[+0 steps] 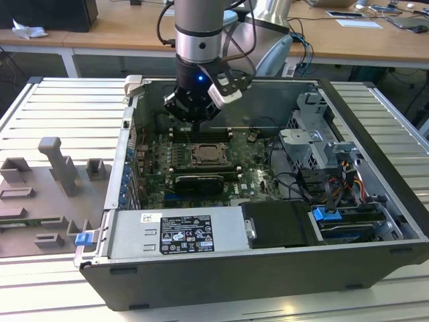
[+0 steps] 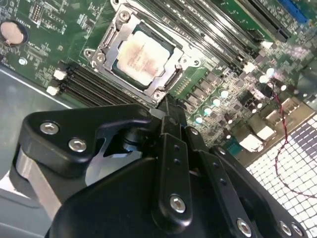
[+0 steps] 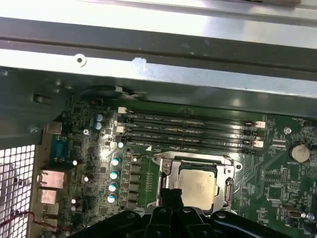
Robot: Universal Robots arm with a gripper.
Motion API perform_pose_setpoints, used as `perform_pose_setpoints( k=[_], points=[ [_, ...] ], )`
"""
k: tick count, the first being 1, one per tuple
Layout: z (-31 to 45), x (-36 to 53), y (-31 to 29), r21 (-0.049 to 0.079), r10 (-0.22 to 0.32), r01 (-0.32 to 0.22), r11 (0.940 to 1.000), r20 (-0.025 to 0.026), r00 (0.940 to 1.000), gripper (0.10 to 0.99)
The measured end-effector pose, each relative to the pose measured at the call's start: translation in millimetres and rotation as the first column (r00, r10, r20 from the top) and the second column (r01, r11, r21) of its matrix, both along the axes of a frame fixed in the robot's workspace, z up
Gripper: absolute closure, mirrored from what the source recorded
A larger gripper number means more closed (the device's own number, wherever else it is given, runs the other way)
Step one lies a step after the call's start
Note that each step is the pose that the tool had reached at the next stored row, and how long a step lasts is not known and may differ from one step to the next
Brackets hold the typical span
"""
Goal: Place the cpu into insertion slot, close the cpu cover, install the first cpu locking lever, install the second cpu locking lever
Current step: 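Install the first cpu locking lever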
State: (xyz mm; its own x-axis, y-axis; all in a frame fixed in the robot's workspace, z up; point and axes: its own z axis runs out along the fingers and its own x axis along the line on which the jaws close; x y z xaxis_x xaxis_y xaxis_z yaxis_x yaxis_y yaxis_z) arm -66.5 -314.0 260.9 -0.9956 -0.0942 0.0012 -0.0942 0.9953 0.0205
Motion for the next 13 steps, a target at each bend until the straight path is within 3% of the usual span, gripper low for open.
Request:
perform_pose_setpoints(
  k=[2, 6, 9, 13],
  points=[
    [-0.1, -5.6, -0.3, 0.002, 0.000, 0.000, 1.0000, 0.0002, 1.0000, 0.980],
    [-0.1, -25.6, -0.6, 0.006, 0.000, 0.000, 1.0000, 0.0002, 1.0000, 0.980],
    [-0.1, -32.6, -0.7, 0.007, 0.000, 0.000, 1.0000, 0.0003, 1.0000, 0.980],
    [0.0, -35.4, -0.8, 0.007, 0.000, 0.000, 1.0000, 0.0001, 1.0000, 0.980]
  ],
)
